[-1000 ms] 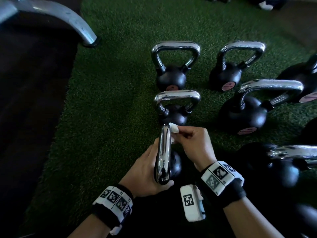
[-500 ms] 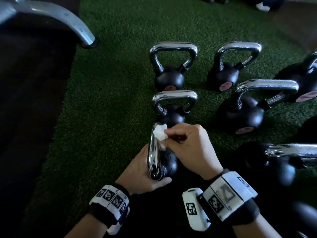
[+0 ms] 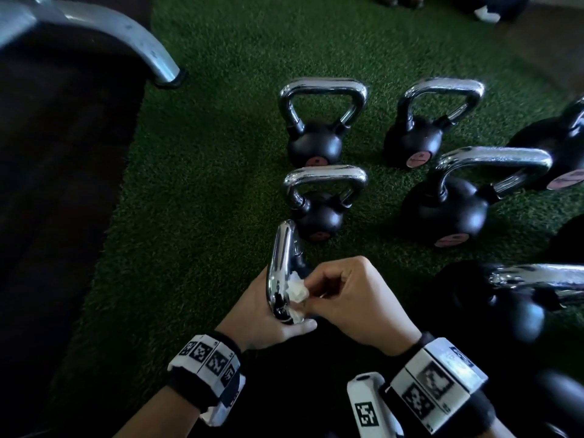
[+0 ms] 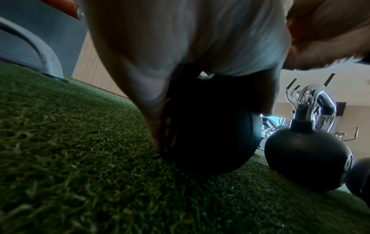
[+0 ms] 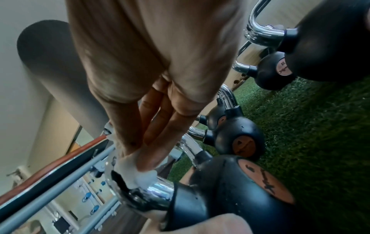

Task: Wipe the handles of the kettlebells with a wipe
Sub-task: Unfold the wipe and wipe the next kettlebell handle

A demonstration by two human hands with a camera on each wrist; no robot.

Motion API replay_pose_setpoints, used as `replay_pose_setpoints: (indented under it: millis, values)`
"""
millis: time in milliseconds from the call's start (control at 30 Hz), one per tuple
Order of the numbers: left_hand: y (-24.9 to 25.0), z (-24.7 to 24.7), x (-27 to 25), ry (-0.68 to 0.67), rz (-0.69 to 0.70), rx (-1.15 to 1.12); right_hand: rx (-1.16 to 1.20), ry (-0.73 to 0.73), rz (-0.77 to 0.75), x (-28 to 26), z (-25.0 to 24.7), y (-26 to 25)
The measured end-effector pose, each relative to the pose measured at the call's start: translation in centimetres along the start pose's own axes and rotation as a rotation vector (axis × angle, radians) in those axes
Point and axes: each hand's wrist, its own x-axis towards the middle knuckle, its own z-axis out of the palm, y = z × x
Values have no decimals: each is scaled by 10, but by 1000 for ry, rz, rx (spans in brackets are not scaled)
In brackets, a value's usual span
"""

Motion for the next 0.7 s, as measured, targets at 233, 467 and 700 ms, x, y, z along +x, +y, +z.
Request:
replay_pose_setpoints:
  millis: [233, 467, 700]
  values:
    - [-1, -3, -1, 2, -26, -4, -64, -39, 47, 1, 5, 16]
    - [0, -6, 1, -64, 16, 5, -130, -95, 39, 22, 1, 22]
    - [-2, -10, -1, -121, -54, 29, -177, -265, -24, 23, 6, 21]
